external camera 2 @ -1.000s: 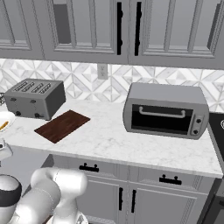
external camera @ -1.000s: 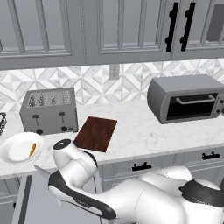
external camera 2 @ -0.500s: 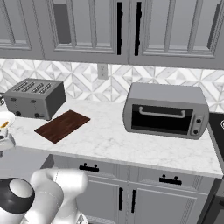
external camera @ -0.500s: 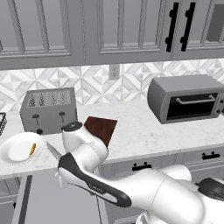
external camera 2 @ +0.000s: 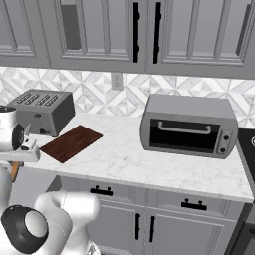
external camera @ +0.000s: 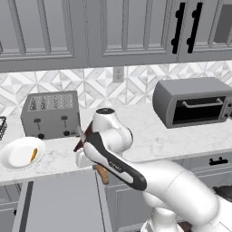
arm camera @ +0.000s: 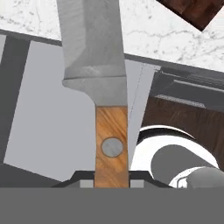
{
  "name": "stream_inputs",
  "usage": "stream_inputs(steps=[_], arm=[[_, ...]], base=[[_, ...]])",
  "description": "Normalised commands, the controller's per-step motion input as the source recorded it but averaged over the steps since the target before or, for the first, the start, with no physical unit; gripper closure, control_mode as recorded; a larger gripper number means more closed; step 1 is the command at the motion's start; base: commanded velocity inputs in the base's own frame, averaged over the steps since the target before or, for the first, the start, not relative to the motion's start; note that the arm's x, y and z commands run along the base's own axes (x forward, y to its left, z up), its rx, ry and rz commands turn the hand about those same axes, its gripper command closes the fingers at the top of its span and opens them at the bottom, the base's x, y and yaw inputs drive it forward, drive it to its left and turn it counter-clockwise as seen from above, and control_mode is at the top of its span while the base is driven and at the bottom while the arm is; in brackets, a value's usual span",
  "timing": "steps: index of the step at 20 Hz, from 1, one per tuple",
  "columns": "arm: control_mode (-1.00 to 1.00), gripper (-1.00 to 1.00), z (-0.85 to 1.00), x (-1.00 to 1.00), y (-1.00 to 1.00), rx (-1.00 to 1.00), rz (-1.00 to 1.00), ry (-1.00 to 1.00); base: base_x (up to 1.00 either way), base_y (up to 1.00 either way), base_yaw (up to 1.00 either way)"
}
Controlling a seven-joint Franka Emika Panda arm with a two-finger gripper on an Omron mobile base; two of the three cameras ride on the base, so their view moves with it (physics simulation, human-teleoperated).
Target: Pick up the knife from the drawer and place it on the cutting board. Then place the meat from the plate to the cutting board.
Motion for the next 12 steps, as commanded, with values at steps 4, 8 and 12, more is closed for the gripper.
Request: stream_inputs(steps=[4, 8, 12], arm=[[-1.0, 1.0, 0.0, 0.59, -0.49, 0.08, -0.27, 0.0], [-1.0, 1.0, 0.01, 0.68, -0.42, 0.03, -0.27, 0.0], [-1.0, 1.0, 0.16, 0.68, -0.17, 0.0, -0.24, 0.0]], base=[[0.0, 0.0, 0.0], [0.0, 0.0, 0.0], [0.0, 0.0, 0.0]])
